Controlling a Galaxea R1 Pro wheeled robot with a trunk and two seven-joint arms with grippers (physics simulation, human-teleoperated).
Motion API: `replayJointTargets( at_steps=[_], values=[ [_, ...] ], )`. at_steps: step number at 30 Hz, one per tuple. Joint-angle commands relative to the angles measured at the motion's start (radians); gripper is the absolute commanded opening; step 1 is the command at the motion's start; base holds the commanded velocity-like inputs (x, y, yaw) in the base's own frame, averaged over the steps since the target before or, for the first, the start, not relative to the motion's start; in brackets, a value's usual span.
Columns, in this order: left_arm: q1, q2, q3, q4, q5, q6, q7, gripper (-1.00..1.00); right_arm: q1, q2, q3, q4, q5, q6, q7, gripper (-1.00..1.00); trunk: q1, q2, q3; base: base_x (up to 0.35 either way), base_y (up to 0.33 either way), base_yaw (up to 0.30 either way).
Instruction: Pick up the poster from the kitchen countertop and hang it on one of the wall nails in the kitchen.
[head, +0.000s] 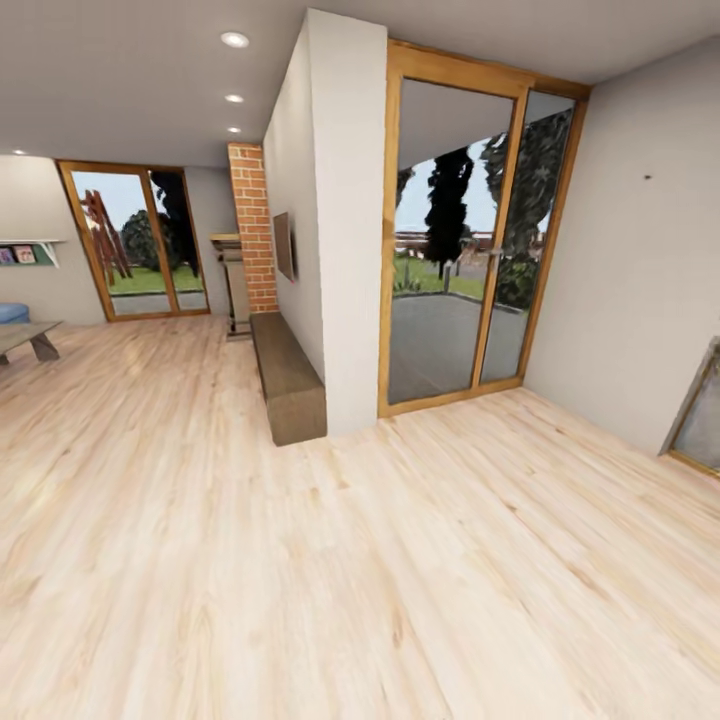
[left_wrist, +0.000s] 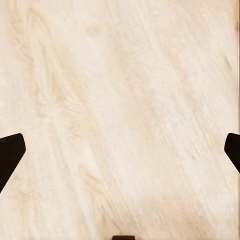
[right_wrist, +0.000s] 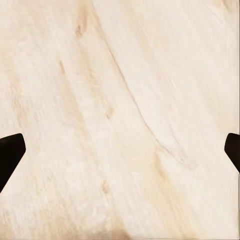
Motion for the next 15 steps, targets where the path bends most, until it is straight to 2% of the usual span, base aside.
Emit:
replayJointTargets(
  at_steps=[1, 15],
  values=[
    [0.001, 0.0, 0.001, -0.001, -0.001, -0.002, 0.0, 1.0, -0.001, 0.0, -0.001, 0.001, -0.001, -0.003, 0.0, 1.0, 0.0, 0.0, -0.001, 0.0, 0.0, -0.294],
    [0.0, 0.0, 0.001, -0.001, -0.001, -0.002, 0.0, 1.0, -0.001, 0.0, -0.001, 0.001, -0.001, -0.003, 0.0, 1.0, 0.0, 0.0, -0.001, 0.0, 0.0, -0.299]
  ],
)
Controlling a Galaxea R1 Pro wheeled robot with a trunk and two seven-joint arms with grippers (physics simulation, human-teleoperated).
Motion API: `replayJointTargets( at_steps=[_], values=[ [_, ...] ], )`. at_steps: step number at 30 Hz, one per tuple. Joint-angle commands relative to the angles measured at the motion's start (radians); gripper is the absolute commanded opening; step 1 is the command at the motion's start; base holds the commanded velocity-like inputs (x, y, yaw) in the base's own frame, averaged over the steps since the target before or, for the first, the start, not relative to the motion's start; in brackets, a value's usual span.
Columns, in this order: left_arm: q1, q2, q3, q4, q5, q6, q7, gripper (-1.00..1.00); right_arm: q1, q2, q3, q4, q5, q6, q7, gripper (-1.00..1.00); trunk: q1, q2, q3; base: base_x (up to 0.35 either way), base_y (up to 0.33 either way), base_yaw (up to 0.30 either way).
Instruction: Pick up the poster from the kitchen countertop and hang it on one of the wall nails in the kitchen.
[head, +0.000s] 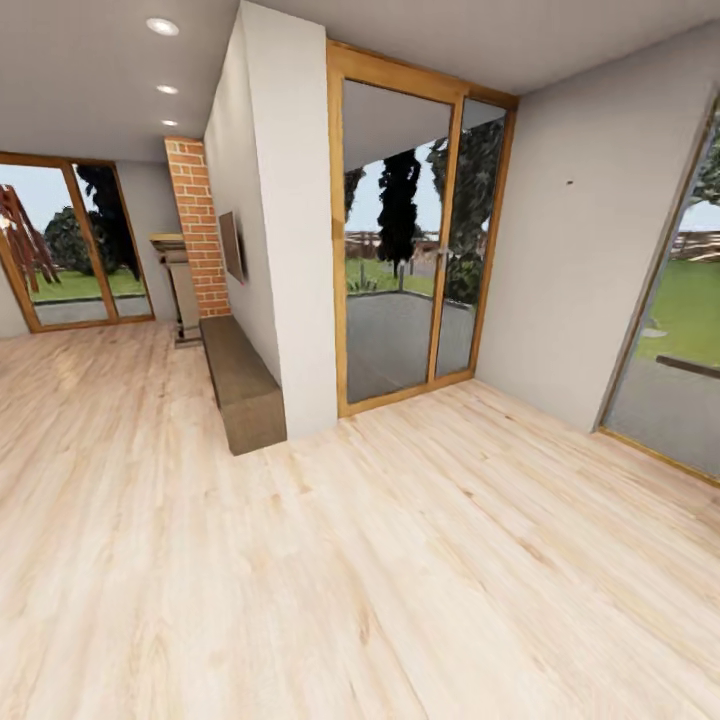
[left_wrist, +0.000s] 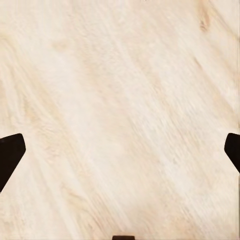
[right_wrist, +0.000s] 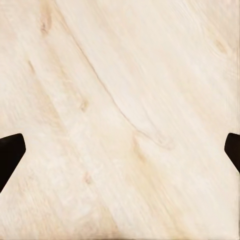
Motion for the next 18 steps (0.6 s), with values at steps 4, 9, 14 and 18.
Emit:
replayJointTargets(
  at_steps=[4, 9, 14, 18],
  values=[
    [0.001, 0.0, 0.001, -0.001, -0.001, -0.002, 0.0, 1.0, -0.001, 0.0, -0.001, 0.001, -0.001, -0.003, 0.0, 1.0, 0.0, 0.0, -0.001, 0.0, 0.0, -0.3],
    [0.001, 0.0, 0.001, -0.001, -0.001, -0.002, 0.0, 1.0, -0.001, 0.0, -0.001, 0.001, -0.001, -0.003, 0.0, 1.0, 0.0, 0.0, -0.001, 0.0, 0.0, -0.3],
    [0.001, 0.0, 0.001, -0.001, -0.001, -0.002, 0.0, 1.0, -0.001, 0.0, -0.001, 0.001, -0.001, -0.003, 0.0, 1.0, 0.0, 0.0, -0.001, 0.0, 0.0, -0.3],
    [0.001, 0.0, 0.001, -0.001, -0.001, -0.002, 0.001, 1.0, -0.001, 0.0, -0.001, 0.001, -0.001, -0.003, 0.0, 1.0, 0.0, 0.0, -0.001, 0.0, 0.0, -0.3]
  ],
)
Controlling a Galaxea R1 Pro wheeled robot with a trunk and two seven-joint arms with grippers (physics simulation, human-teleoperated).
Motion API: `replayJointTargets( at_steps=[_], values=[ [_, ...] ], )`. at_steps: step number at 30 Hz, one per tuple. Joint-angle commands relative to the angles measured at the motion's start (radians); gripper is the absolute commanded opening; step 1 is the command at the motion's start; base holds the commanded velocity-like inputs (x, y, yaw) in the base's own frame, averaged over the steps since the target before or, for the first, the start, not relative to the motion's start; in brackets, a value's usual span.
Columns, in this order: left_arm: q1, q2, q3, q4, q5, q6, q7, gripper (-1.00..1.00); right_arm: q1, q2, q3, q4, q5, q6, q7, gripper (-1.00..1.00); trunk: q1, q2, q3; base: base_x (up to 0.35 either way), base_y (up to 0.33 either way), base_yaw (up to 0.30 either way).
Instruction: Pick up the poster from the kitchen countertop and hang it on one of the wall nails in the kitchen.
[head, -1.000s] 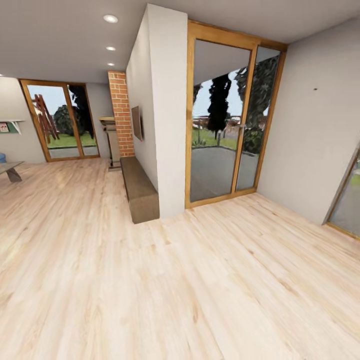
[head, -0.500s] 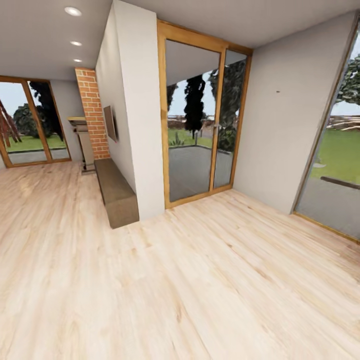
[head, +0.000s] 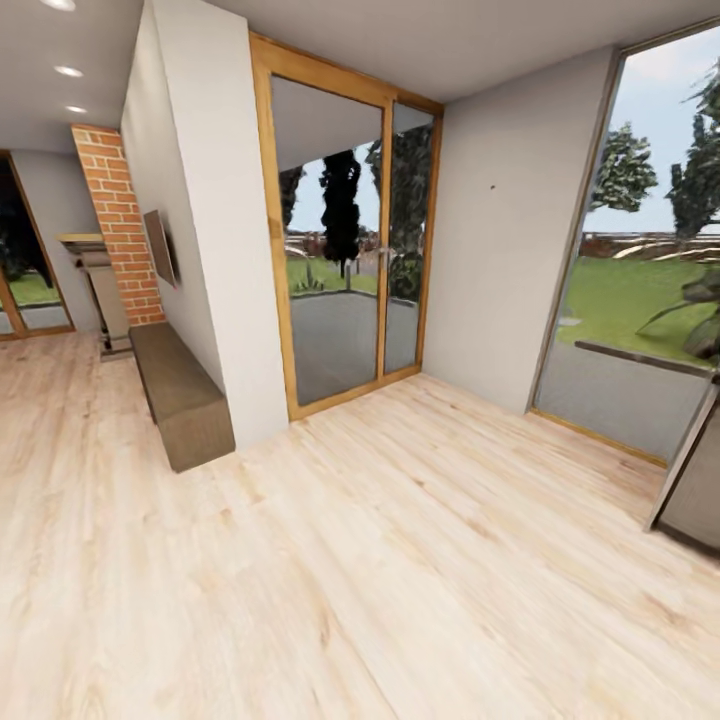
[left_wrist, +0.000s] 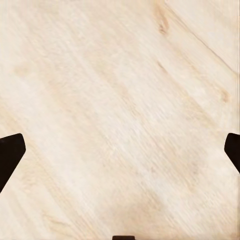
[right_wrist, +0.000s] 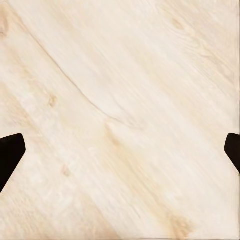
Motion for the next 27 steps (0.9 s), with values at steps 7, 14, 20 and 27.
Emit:
replayJointTargets(
  at_steps=[7, 14, 20, 27],
  values=[
    [0.001, 0.0, 0.001, -0.001, -0.001, -0.002, 0.0, 1.0, -0.001, 0.0, -0.002, 0.001, -0.001, -0.003, 0.0, 1.0, 0.0, 0.0, -0.001, 0.0, 0.0, -0.3],
    [0.001, 0.0, 0.001, -0.001, -0.001, -0.002, 0.0, 1.0, -0.001, 0.0, -0.002, 0.001, -0.001, -0.003, -0.001, 1.0, 0.0, 0.0, -0.001, 0.0, 0.0, -0.3],
    [0.001, 0.0, 0.001, -0.001, -0.001, -0.002, 0.0, 1.0, -0.001, 0.0, -0.002, 0.001, -0.001, -0.003, -0.001, 1.0, 0.0, 0.0, -0.001, 0.001, -0.006, -0.287],
    [0.001, 0.0, -0.001, -0.001, -0.001, -0.002, -0.001, 1.0, -0.001, 0.0, -0.002, 0.001, 0.0, -0.003, -0.001, 1.0, 0.0, 0.0, -0.001, 0.093, -0.178, -0.159]
  ],
)
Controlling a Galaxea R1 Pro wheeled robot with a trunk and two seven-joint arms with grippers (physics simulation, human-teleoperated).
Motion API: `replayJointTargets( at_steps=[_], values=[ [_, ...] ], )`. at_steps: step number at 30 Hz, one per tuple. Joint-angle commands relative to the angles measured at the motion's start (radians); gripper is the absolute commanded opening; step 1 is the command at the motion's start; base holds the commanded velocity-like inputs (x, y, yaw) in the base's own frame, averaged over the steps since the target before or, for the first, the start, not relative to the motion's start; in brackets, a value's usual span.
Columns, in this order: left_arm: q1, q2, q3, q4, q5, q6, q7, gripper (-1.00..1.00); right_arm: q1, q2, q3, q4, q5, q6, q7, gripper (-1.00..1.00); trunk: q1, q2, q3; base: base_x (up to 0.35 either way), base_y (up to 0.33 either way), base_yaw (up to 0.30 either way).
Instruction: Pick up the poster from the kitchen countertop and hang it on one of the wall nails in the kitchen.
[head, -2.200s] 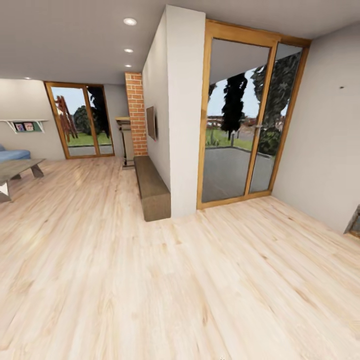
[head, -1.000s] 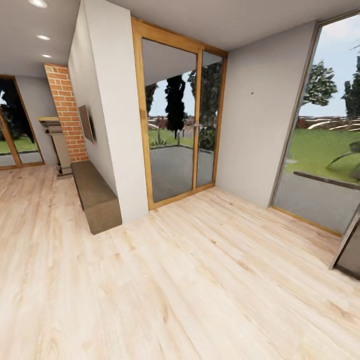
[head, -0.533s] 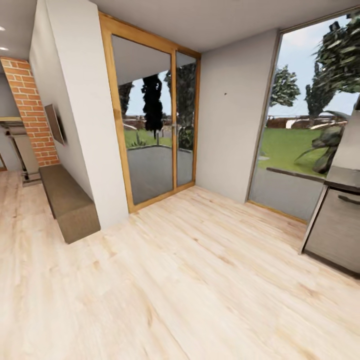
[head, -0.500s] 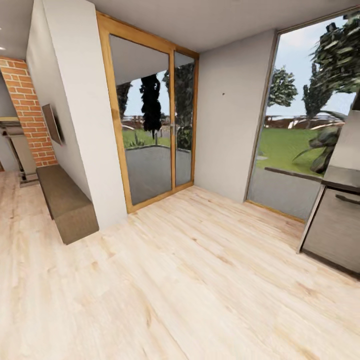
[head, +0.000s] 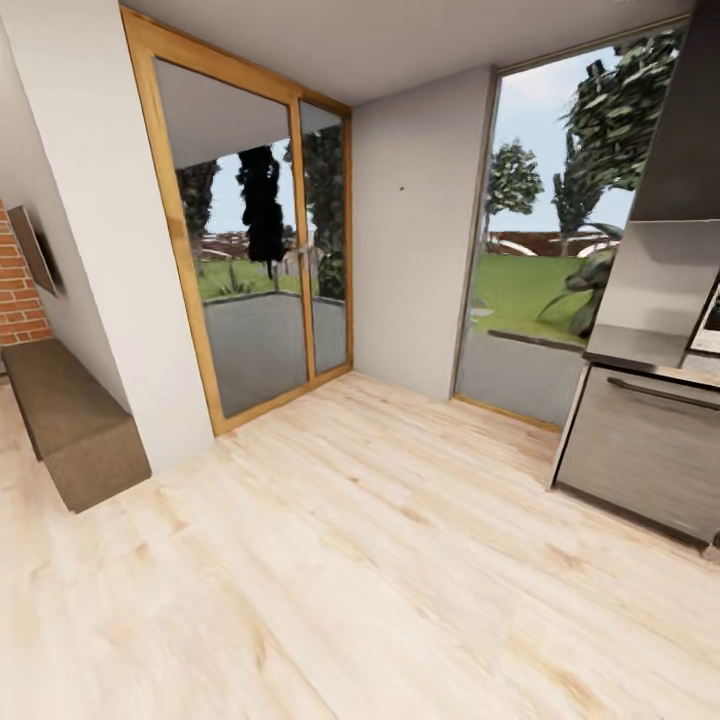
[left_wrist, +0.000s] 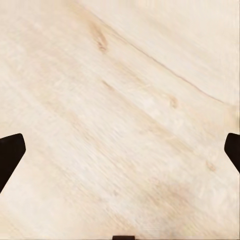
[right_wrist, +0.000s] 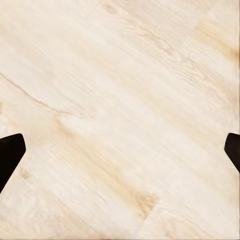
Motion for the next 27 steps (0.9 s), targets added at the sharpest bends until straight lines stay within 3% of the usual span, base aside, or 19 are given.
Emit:
replayJointTargets(
  at_steps=[1, 27],
  values=[
    [0.001, 0.0, 0.001, -0.002, -0.001, -0.001, 0.0, 1.0, -0.001, 0.0, -0.001, 0.001, -0.001, -0.003, 0.0, 1.0, 0.0, 0.0, -0.001, 0.182, -0.255, -0.27],
    [0.001, 0.0, 0.0, -0.002, -0.002, 0.0, 0.0, 1.0, -0.001, 0.0, -0.001, 0.003, -0.002, -0.003, 0.0, 1.0, 0.0, 0.0, -0.001, 0.177, -0.27, -0.298]
  ],
)
